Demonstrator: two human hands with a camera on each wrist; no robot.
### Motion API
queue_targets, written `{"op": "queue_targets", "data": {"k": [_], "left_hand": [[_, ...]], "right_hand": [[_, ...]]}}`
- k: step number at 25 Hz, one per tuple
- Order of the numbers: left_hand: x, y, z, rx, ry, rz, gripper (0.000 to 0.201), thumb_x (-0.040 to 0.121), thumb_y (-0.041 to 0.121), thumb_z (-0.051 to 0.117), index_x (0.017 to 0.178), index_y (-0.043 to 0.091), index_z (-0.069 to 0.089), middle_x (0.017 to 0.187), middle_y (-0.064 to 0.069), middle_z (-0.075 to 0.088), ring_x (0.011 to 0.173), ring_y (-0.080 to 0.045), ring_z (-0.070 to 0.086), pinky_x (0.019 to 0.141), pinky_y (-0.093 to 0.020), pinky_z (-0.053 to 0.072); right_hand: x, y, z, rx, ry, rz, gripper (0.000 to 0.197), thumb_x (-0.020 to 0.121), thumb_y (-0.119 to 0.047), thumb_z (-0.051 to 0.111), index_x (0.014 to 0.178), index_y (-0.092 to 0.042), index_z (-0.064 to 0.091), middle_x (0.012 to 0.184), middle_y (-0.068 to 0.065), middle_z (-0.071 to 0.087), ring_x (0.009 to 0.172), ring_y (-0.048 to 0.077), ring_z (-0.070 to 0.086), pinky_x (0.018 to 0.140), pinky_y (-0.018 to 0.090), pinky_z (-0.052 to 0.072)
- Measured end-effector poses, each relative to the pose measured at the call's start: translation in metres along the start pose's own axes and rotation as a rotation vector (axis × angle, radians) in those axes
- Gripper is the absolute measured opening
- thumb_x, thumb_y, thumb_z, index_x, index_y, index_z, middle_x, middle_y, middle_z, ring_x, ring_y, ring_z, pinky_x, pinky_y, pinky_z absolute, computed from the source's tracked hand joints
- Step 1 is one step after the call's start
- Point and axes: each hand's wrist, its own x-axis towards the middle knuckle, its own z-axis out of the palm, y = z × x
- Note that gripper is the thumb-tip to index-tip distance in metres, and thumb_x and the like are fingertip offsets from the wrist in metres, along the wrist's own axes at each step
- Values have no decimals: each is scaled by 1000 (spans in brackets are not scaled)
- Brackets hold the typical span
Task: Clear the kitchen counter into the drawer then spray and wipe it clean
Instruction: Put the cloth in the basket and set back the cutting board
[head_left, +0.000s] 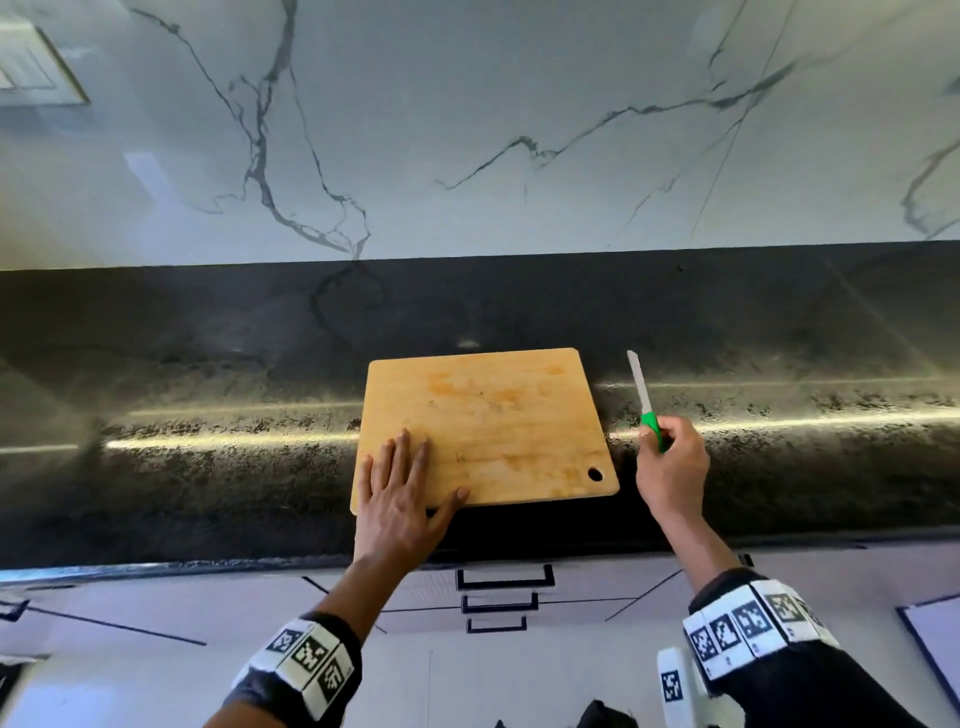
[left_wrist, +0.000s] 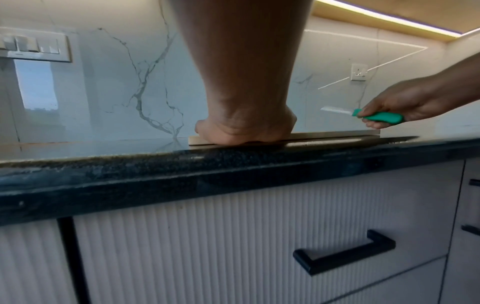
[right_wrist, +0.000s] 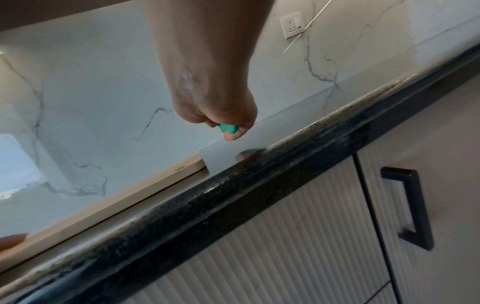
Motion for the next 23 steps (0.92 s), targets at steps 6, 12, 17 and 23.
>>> {"op": "queue_targets", "data": {"k": [6, 12, 17, 23], "left_hand": [[-3, -1, 1, 21, 26, 22, 88, 88, 79, 13, 156, 23, 15, 163, -4, 3, 151, -23, 5, 122, -45, 5], [-2, -2, 1, 16, 28, 11, 88, 88, 80, 12, 156, 24, 13, 163, -2, 2, 151, -21, 2, 122, -45, 6], [-3, -2, 2, 7, 55, 23, 85, 90, 77, 20, 155, 23, 19, 163, -4, 9, 150, -24, 9, 121, -47, 10], [-2, -2, 4, 27, 47, 17, 85, 90, 77, 19, 156, 23, 16, 163, -5, 7, 151, -24, 7, 122, -46, 8]], "right_hand": [[2, 8, 1, -32, 9, -24, 28, 91, -11, 67, 118, -6, 61, 95, 5, 62, 86, 20, 59, 72, 28, 43], [-4, 21, 10, -168, 13, -152, 26, 93, -15, 65, 118, -6, 64, 97, 9, 50, 80, 19, 51, 67, 33, 50], [-1, 23, 10, -255, -1, -199, 29, 97, -20, 60, 123, -8, 67, 97, 8, 46, 74, 17, 47, 65, 26, 41], [0, 23, 10, -395, -79, -269, 31, 95, -25, 60, 123, -13, 66, 107, 11, 48, 79, 16, 49, 59, 31, 52]]}}
